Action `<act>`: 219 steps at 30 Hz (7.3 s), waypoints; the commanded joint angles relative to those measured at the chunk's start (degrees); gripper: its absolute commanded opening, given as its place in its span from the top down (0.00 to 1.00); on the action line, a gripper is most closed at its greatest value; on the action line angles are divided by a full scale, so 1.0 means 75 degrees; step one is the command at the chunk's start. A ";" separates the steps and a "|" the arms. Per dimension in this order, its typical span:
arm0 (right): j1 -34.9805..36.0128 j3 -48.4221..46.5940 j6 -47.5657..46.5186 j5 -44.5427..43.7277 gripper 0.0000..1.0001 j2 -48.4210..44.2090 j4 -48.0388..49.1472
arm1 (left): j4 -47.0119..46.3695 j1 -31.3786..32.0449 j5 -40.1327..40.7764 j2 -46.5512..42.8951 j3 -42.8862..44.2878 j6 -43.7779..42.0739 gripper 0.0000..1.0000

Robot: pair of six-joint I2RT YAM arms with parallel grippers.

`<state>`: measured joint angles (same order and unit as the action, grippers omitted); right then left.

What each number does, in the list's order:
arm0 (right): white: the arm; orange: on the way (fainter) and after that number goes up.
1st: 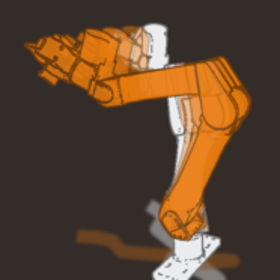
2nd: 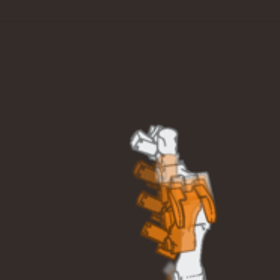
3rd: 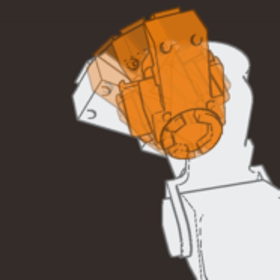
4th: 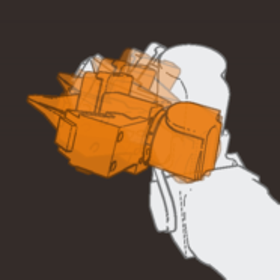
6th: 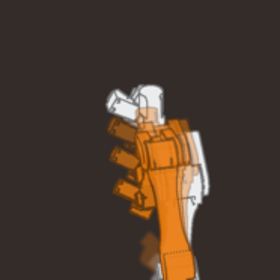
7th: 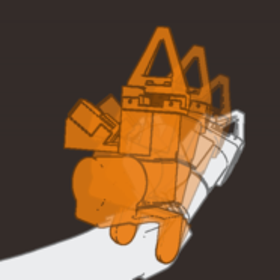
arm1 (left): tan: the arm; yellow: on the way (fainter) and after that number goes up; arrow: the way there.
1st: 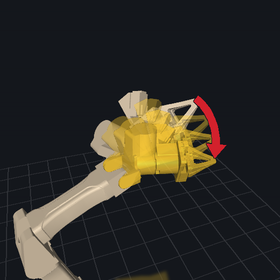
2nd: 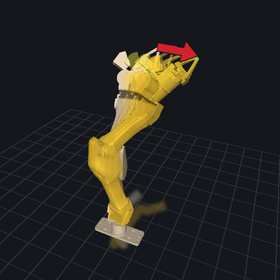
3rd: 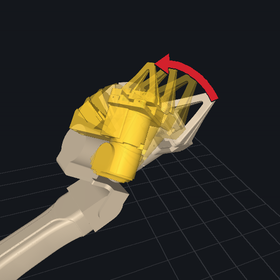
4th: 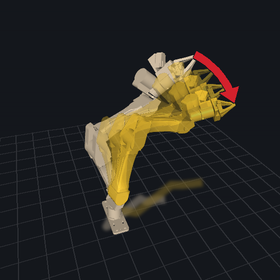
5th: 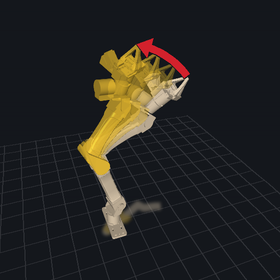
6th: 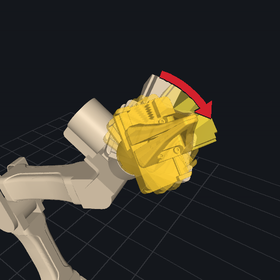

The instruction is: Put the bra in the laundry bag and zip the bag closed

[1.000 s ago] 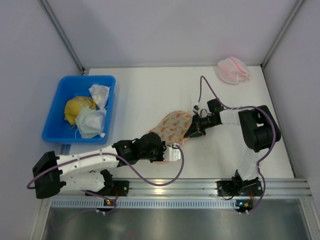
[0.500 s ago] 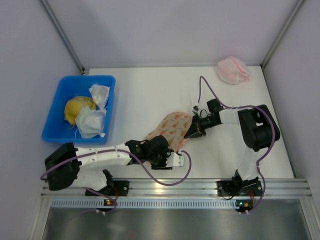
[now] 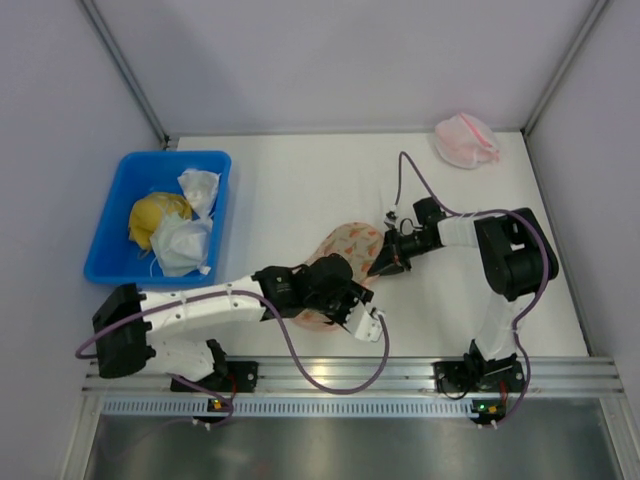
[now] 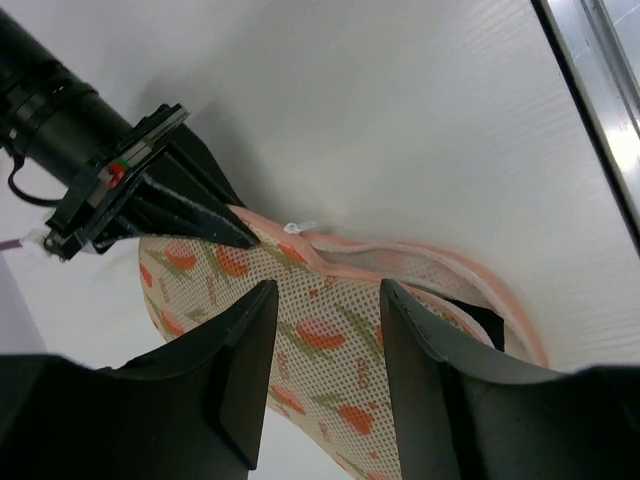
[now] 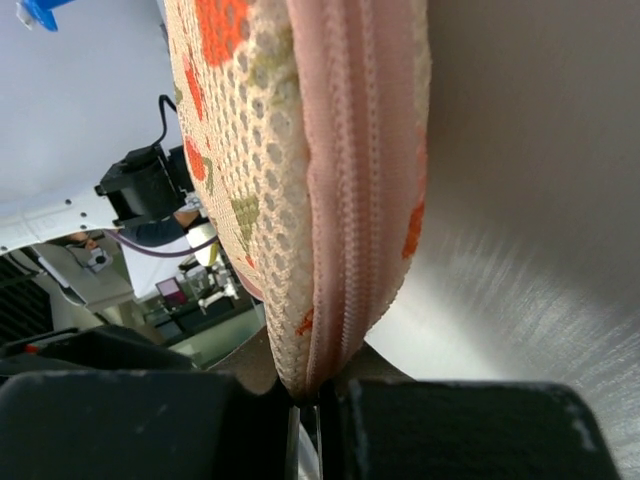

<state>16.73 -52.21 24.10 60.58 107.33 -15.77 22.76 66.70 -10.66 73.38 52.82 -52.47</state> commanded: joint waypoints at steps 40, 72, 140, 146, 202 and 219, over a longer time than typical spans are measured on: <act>0.0160 0.0644 0.0994 0.0361 1.00 -0.0810 0.0989 | -0.6949 0.1384 0.5135 0.3914 -0.1840 -0.5075 0.58; -0.0168 -0.0211 0.0233 -0.0026 1.00 -0.0448 0.0158 | -0.4595 0.2321 0.5101 0.2908 -0.2226 -0.2943 1.00; -0.0215 -0.2530 -0.2837 -0.0471 1.00 0.0841 -0.3827 | 0.0023 0.1033 0.0319 0.2321 0.0553 0.2858 1.00; -0.0192 -0.3433 -0.3482 -0.0729 1.00 0.1321 -0.4377 | 0.0316 0.1068 -0.0138 0.2075 0.0001 0.3444 1.00; -0.0766 -0.3128 -0.2895 -0.0659 1.00 0.0876 -0.4225 | -0.0668 0.0376 0.0869 0.2485 0.0343 0.3915 1.00; -0.0871 -0.3141 -0.3855 -0.1114 0.38 0.0444 -0.5092 | -0.0539 0.0459 0.1069 0.2988 0.0984 0.4195 1.00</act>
<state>10.98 -76.09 -0.95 53.93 115.63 -54.30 18.04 70.39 -0.78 94.87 55.64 -23.42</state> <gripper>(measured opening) 0.578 0.020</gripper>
